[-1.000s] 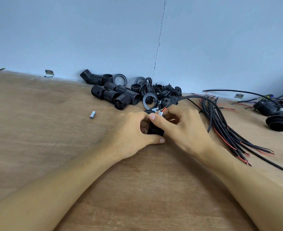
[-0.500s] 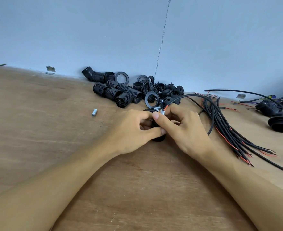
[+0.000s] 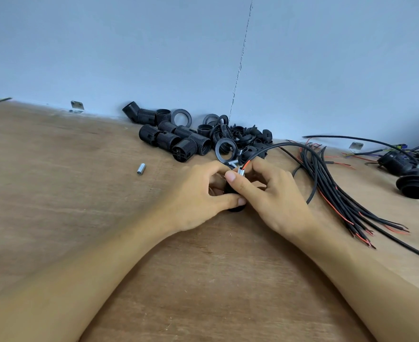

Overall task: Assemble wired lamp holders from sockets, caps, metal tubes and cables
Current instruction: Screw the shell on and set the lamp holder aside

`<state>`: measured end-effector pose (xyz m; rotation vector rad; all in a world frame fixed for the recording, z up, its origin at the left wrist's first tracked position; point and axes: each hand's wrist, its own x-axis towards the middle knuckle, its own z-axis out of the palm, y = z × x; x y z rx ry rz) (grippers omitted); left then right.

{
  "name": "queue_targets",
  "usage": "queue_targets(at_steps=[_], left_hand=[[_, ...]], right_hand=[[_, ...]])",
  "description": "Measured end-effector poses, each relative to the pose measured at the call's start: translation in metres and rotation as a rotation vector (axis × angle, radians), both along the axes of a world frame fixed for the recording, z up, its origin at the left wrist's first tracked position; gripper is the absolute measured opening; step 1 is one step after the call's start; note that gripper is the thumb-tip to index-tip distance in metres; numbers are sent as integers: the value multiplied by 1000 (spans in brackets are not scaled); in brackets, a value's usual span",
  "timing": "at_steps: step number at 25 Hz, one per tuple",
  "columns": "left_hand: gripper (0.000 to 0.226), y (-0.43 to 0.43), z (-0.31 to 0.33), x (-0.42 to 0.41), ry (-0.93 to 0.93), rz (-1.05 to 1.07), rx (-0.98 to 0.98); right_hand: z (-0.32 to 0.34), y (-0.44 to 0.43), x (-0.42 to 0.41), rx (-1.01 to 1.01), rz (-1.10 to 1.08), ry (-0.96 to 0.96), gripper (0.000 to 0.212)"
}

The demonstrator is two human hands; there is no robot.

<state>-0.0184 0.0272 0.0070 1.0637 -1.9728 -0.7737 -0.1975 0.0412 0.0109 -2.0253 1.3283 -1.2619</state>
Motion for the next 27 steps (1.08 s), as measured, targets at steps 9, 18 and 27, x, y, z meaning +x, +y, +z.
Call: queue_targets(at_steps=[9,18,27], left_hand=[[58,-9,-3,-4,-82,148,-17],[17,-57,9,-18,-118,441,-116],[18,-88,24,-47,-560,549,-179]], right_hand=[[-2,-12,-12,-119,-220,103,36],[-5,-20,-16,-134,-290,141,45],[-1,-17,-21,-9,-211,224,39]])
